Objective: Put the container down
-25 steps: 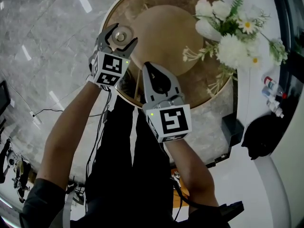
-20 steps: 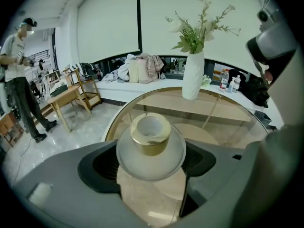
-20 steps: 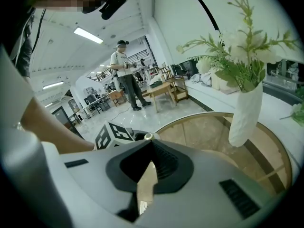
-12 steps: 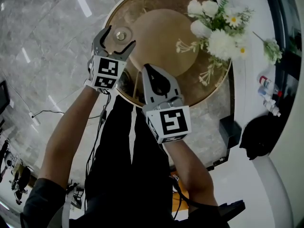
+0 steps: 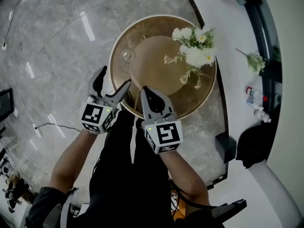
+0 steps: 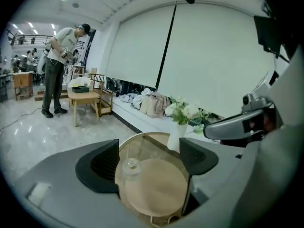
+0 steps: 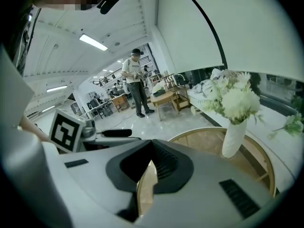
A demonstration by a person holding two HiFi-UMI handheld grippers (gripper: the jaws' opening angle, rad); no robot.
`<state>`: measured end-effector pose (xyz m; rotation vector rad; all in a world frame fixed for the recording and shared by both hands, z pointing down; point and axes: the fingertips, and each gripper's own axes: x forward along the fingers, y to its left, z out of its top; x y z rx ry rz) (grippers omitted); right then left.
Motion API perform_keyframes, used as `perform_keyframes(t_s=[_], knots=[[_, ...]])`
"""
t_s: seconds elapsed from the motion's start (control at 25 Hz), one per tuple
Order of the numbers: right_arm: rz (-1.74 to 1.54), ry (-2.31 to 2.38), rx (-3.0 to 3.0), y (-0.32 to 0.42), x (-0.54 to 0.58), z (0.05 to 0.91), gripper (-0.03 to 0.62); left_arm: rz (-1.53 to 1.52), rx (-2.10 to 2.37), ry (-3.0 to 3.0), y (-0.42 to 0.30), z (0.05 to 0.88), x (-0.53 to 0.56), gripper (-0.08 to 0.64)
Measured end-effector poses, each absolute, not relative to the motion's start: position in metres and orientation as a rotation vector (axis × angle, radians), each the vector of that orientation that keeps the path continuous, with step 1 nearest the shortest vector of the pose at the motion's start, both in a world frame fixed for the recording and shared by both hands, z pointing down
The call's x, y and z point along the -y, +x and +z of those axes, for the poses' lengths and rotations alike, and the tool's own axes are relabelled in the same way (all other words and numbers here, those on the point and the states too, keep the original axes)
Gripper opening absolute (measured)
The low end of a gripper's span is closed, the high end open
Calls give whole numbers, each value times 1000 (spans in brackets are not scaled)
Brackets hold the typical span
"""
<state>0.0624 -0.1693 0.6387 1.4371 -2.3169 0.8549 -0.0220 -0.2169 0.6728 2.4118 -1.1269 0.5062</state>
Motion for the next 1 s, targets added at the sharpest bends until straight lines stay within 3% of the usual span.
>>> perform_keyframes(t_s=[0.48, 0.8, 1.0], knots=[[682, 1357, 2440, 47, 150, 493, 6, 308, 1034, 2361, -26, 496, 160, 393], [625, 1388, 2474, 61, 120, 421, 6, 114, 1014, 2393, -37, 401, 125, 161], [541, 1405, 2509, 70, 110, 372, 6, 80, 1043, 2434, -43, 355, 109, 67]])
